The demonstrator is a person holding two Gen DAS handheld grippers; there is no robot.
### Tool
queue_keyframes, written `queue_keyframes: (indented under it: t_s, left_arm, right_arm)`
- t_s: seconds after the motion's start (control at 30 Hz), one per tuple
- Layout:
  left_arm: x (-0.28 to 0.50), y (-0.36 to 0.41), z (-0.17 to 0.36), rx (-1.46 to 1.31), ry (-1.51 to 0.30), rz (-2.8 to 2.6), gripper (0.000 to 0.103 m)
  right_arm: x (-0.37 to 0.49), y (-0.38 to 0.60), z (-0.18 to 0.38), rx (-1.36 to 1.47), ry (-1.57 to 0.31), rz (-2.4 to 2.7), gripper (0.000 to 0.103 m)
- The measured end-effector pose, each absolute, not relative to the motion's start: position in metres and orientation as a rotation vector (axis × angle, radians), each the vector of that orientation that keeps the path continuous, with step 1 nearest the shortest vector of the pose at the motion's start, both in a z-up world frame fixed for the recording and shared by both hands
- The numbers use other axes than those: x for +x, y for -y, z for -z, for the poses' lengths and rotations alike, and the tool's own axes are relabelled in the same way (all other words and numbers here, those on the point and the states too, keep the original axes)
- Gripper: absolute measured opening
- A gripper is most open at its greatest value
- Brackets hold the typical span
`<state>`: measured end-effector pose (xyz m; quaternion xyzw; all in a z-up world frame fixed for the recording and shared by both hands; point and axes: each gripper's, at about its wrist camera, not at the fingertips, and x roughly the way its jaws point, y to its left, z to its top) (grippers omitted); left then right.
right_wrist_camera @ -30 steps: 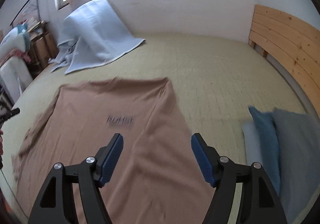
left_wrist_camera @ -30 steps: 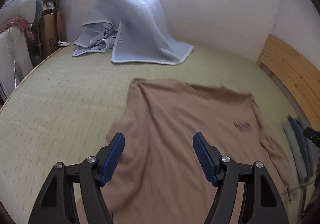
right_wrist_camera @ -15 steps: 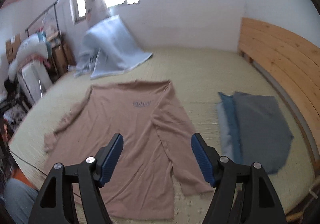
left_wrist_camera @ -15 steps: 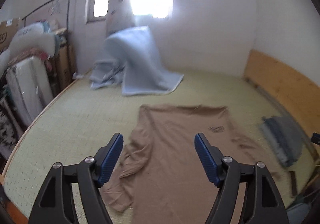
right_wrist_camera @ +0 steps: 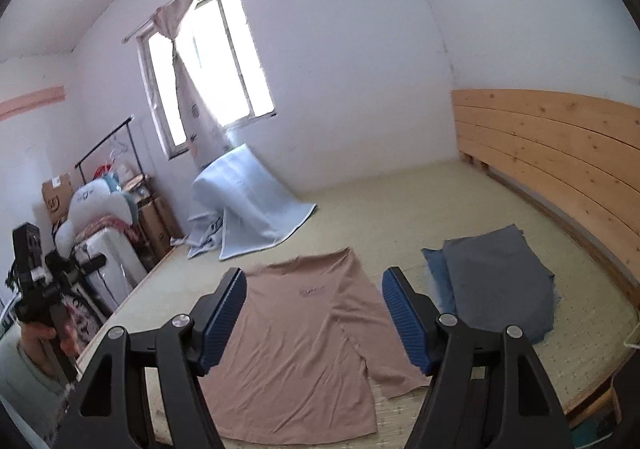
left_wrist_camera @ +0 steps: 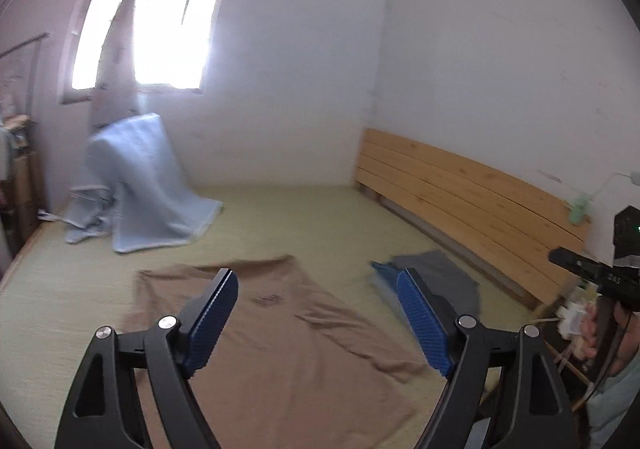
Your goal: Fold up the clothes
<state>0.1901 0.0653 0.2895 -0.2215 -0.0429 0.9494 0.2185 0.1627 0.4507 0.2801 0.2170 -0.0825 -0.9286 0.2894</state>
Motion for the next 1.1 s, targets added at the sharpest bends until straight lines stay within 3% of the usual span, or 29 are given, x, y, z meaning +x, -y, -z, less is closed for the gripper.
queue_keyframes:
  t_s: [0.47,0.77,1.1]
  left_arm:
    - [0.158,-0.287,-0.152,-0.794,-0.149,-2.360,0.085]
    - [0.140,-0.360,-0.045,-0.836,-0.394,-2.323,0.085]
    - [0.123,-0.423,0.031,-0.837,-0.715,-2.235,0.072]
  right_arm:
    - [0.112,-0.517,-0.171,0.794,0.503,2.693,0.075]
    - [0.091,-0.545,-0.110,0.829,0.628,2.725,0.075]
    - [0.077,-0.569,-0.067,0.912,0.711,2.706,0.075]
